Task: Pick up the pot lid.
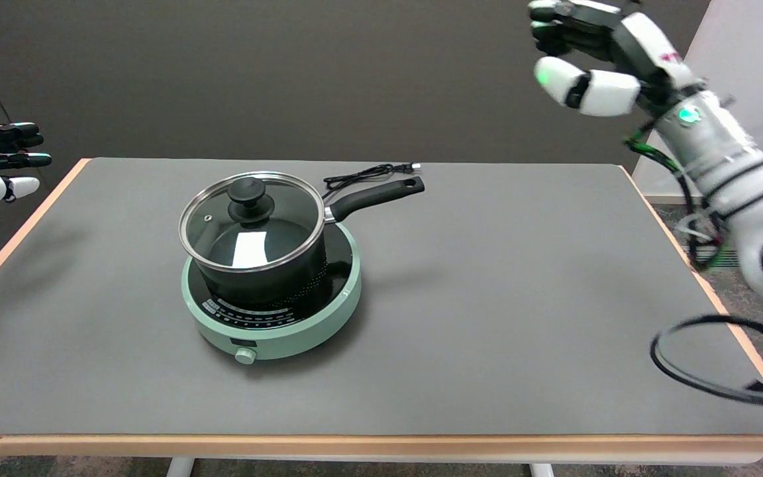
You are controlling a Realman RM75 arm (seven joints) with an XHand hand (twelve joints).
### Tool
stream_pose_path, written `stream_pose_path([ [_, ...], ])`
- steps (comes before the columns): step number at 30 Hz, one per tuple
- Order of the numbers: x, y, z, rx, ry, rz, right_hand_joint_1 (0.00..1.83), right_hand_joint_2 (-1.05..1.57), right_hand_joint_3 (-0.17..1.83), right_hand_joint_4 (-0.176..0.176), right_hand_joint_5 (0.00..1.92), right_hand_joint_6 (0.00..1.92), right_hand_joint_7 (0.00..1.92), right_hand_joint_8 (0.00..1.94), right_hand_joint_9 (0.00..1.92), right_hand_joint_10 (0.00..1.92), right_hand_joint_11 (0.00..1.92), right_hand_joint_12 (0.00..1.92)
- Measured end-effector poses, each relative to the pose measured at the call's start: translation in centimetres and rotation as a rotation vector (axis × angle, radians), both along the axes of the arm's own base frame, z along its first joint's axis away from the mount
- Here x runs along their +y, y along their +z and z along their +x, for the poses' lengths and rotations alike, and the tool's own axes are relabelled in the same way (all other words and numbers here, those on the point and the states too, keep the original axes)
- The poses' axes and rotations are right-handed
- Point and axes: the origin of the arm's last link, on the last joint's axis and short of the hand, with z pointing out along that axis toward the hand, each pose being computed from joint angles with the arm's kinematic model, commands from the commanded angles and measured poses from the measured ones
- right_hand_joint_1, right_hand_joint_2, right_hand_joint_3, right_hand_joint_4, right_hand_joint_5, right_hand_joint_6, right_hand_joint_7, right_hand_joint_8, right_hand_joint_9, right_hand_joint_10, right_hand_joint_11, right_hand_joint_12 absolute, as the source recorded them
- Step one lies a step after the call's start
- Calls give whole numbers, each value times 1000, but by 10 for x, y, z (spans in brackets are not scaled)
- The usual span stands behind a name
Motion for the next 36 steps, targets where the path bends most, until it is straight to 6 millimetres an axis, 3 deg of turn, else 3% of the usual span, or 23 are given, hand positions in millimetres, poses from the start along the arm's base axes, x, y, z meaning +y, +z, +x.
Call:
stream_pose_path([
  [10,-60,-61,22,269,16,47,664,465,926,96,439,188,470,164,448,279,329,684],
  [17,-88,-113,38,456,65,88,664,467,926,102,442,189,476,165,459,282,334,690],
  [26,-107,-170,46,602,121,129,691,479,939,113,453,195,509,167,488,294,358,714],
  [36,-113,-226,53,698,182,215,697,482,943,119,449,193,513,168,497,299,368,727],
])
